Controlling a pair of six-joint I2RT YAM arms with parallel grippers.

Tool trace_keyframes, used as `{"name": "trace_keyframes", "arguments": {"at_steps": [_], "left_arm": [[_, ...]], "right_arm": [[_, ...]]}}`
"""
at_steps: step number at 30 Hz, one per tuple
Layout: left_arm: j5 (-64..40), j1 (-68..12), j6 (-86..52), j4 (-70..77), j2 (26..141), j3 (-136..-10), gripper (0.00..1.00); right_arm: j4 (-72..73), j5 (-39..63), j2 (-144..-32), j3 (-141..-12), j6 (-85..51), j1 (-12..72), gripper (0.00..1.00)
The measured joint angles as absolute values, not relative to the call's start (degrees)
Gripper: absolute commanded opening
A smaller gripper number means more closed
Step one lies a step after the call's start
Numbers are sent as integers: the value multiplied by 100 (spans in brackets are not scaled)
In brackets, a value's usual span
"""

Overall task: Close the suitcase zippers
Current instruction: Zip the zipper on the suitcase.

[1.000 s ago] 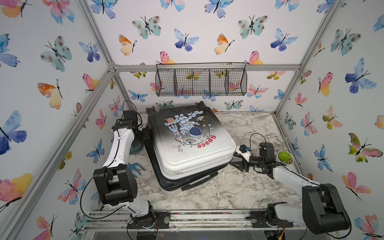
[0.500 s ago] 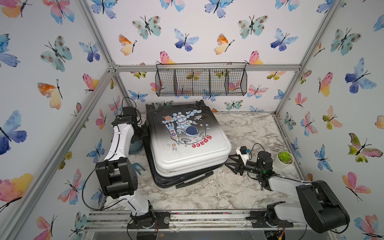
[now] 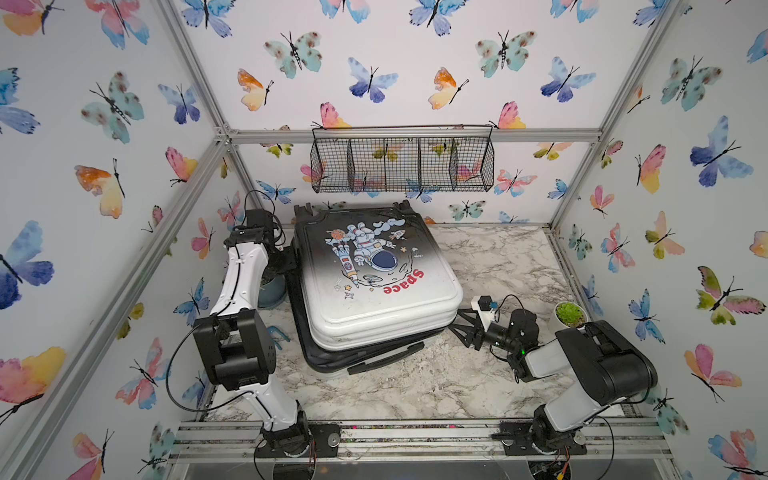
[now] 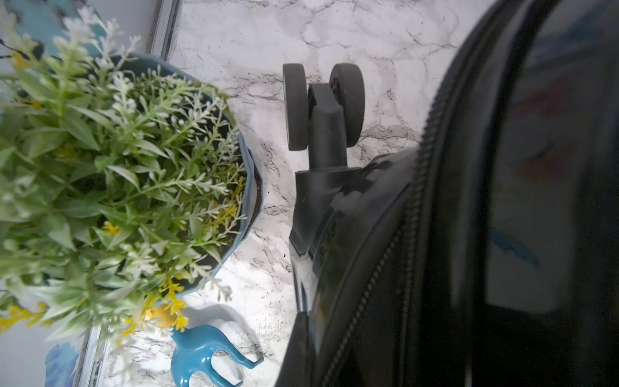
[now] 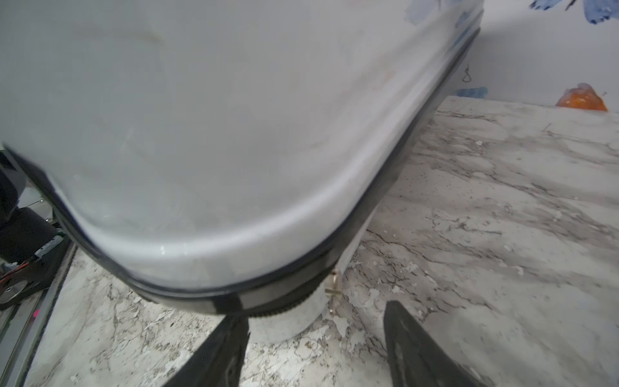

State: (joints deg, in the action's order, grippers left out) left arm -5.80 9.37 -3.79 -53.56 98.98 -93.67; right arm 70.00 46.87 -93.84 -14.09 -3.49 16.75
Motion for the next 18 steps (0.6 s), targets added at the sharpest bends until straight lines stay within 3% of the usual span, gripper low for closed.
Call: {"name": "trace_keyframes", "arguments": {"at_steps": [11,18], "left_arm": [[-628,976,-242,-5155,10254,-9579,0],[-631,978,-189,-5146,10256,-9579,0]], "right_arm": [[6630,6042,-10151,-2217,47,1597,58],[6770,6554,-10554,-2447,-91,1577,45]]}}
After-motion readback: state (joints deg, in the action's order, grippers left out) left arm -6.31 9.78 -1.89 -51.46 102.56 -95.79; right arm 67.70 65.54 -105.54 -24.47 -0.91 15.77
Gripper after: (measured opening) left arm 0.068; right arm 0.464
